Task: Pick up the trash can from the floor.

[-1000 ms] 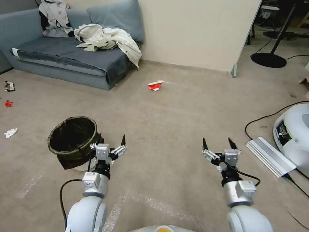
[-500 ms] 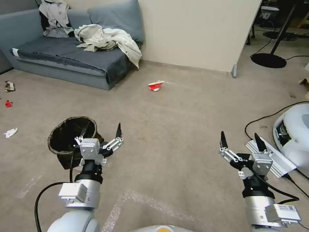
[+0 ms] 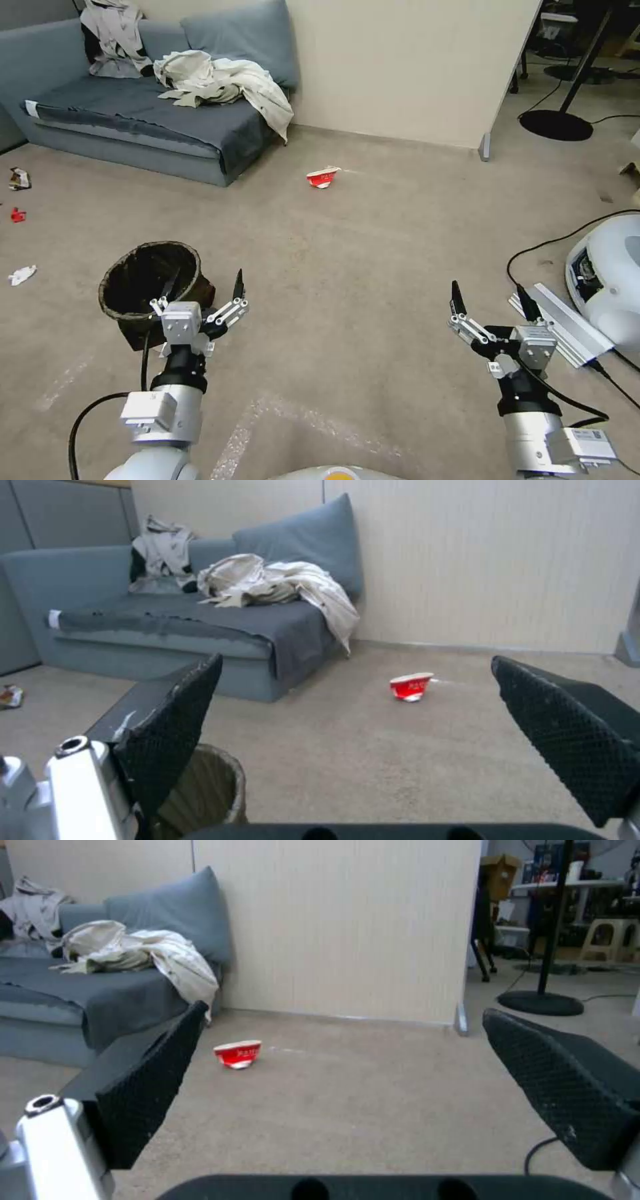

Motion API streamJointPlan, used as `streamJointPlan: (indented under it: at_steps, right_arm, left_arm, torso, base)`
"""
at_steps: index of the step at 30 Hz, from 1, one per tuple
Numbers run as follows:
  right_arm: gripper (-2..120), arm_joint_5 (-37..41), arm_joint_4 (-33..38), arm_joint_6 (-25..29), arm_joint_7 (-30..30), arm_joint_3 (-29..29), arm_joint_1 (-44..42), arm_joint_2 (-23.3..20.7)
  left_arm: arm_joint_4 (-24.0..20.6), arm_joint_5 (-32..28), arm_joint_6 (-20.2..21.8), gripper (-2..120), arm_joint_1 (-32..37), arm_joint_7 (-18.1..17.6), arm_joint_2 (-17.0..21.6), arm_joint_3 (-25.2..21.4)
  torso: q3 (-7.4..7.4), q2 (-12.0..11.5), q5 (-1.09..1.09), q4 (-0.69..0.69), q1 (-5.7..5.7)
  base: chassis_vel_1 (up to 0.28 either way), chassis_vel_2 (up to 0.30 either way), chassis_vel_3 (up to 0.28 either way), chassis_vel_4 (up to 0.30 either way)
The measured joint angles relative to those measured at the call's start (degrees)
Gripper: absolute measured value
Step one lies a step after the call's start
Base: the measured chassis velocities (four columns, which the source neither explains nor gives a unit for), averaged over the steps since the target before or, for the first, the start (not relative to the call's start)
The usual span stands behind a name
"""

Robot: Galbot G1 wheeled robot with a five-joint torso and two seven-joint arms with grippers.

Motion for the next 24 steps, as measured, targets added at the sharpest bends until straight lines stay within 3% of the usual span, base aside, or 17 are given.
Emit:
streamJointPlan:
  at_steps: [24]
  right_arm:
    - [100,0.37,-0.23,-0.17,-0.43,-0.58,1.14,-0.25]
  left_arm:
    - [0.57,-1.00,-1.49,100,0.56,-1.63,-0.56,0.34]
  torso:
    - [0.01,0.00,0.00,0.00,0.00]
  base:
    - [0.000,0.000,0.000,0.000]
